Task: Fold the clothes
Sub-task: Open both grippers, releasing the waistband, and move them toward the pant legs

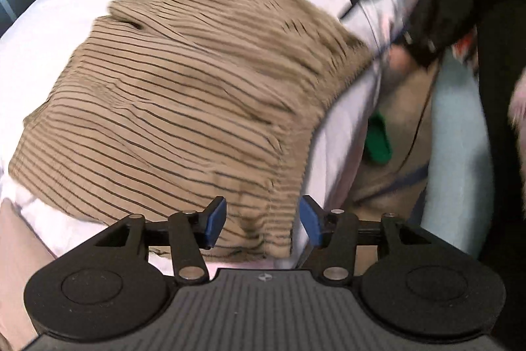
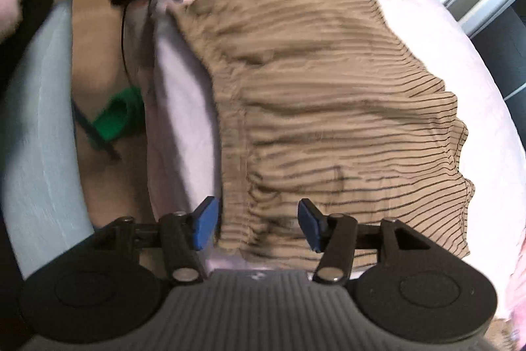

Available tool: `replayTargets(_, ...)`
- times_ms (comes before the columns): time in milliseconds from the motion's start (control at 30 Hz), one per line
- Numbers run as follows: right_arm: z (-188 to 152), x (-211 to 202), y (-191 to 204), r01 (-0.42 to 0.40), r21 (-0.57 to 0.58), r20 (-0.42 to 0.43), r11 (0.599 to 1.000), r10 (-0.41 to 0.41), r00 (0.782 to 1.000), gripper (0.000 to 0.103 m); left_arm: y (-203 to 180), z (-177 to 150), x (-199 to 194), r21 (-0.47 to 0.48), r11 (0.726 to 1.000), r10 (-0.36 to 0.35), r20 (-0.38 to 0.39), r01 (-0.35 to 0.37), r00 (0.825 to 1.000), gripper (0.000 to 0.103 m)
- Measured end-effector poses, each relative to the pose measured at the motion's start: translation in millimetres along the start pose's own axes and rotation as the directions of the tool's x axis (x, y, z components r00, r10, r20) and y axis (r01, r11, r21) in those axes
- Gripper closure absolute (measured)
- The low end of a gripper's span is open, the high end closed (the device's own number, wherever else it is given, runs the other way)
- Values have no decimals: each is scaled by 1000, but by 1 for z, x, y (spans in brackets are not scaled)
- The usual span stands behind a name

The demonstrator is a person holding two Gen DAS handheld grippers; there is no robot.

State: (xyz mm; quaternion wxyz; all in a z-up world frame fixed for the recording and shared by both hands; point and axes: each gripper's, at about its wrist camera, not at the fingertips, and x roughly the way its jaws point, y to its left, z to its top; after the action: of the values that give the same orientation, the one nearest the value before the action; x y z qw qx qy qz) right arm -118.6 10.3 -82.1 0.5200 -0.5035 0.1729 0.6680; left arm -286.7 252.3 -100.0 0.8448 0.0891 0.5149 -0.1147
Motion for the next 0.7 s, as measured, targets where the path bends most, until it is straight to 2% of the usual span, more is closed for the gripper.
replayTargets(100,8,-8,-11,40,120,60,992,-47,997,43,9,7,-1,-97,995,-6,45,10,999,54)
replayTargets(200,14,-9,-27,58,262,98,963,-86,991,43,20,14,-2,-195,981,10,72,4,997,54)
replayTargets(333,11,-3,-45,95,394,72,914,-134,988,42,37,20,-5,-300,953,86,100,-52,991,54)
replayTargets(467,1,6,-71,102,563,43,820,-152,987,38,63,20,-5,-415,899,192,86,-140,978,54)
replayTargets(700,-27,16,-130,133,786,-23,603,-187,982,37,129,15,-8,-581,773,323,12,-257,946,54)
